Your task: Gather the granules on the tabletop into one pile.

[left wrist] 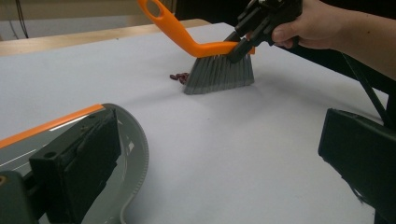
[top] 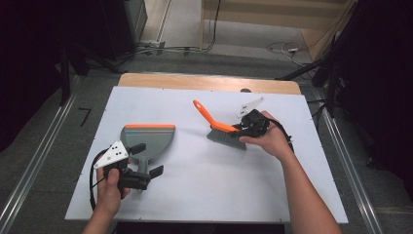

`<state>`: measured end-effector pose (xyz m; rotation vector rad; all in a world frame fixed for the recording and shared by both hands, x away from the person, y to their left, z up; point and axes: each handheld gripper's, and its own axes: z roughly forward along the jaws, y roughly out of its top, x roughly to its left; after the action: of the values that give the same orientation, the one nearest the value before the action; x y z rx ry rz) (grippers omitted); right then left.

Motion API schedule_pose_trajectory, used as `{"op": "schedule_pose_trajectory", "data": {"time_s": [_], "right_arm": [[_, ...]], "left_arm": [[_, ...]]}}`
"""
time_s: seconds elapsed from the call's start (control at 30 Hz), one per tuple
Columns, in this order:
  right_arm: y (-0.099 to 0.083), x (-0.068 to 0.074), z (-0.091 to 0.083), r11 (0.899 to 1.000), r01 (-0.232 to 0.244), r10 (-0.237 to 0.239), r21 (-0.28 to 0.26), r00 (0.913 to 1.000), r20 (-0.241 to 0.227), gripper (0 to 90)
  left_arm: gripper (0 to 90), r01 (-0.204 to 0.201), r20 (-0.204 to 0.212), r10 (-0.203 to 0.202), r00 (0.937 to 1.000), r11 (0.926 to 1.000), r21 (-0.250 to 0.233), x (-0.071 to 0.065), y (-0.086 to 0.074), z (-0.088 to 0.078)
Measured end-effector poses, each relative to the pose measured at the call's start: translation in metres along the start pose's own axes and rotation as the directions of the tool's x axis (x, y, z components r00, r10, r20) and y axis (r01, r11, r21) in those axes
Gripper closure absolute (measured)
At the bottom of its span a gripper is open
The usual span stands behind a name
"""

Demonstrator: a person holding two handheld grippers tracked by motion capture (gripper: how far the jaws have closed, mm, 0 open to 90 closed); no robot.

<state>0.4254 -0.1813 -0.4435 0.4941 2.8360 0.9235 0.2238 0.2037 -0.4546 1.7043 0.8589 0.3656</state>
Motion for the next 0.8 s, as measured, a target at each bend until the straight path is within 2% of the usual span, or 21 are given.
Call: {"op": "schedule_pose_trajectory", "data": {"time_s": [0.17, 0.33, 0.4, 0.43, 0.47, 0.5, 0.57, 0.67, 0.7, 0.8], "right_arm": [[0.001, 0.005, -0.005, 1.000, -0.010, 0.010, 0.005, 0.9999, -0.001, 68.4], [0.009, 0.017, -0.014, 1.000, -0.029, 0.029, -0.011, 0.9995, 0.012, 68.5], [0.014, 0.022, -0.018, 0.998, -0.043, 0.044, -0.035, 0.9988, 0.021, 68.5], [0.017, 0.025, -0.020, 0.996, -0.076, 0.077, -0.049, 0.9967, 0.025, 68.6], [0.021, 0.027, -0.021, 0.989, -0.136, 0.137, -0.065, 0.9904, 0.016, 68.5], [0.023, 0.028, -0.022, 0.982, -0.173, 0.174, -0.072, 0.9847, 0.002, 68.6], [0.031, 0.031, -0.018, 0.962, -0.255, 0.255, -0.099, 0.9669, -0.010, 68.6], [0.039, 0.034, -0.004, 0.939, -0.327, 0.328, -0.109, 0.9447, -0.010, 68.6], [0.040, 0.034, 0.001, 0.935, -0.337, 0.338, -0.108, 0.9412, -0.007, 68.6], [0.041, 0.034, 0.021, 0.906, -0.413, 0.415, -0.087, 0.9098, 0.003, 68.6]], "left_arm": [[0.0, -0.005, 0.002, 0.005, 1.0000, 1.0000, 0.000, -0.001, 0.001, 0.001], [0.0, -0.001, 0.000, 0.001, 1.0000, 1.0000, -0.001, -0.001, 0.001, 0.000], [0.0, 0.000, 0.000, 0.000, 1.0000, 1.0000, 0.000, 0.000, 0.001, 0.000], [0.0, -0.002, 0.001, 0.002, 1.0000, 1.0000, 0.001, 0.000, 0.001, 0.000], [0.0, -0.003, 0.001, 0.003, 1.0000, 1.0000, 0.002, 0.000, 0.001, 0.000], [0.0, -0.004, 0.004, 0.004, 1.0000, 1.0000, 0.000, -0.001, 0.001, 0.001], [0.0, -0.007, 0.003, 0.007, 1.0000, 1.0000, 0.003, -0.001, 0.001, 0.001], [0.0, -0.008, 0.004, 0.008, 1.0000, 1.0000, 0.002, -0.001, 0.001, 0.001], [0.0, -0.007, 0.003, 0.007, 1.0000, 1.0000, 0.002, -0.001, 0.001, 0.001], [0.0, -0.003, 0.003, 0.003, 1.0000, 1.0000, 0.001, 0.000, 0.000, 0.000]]}}
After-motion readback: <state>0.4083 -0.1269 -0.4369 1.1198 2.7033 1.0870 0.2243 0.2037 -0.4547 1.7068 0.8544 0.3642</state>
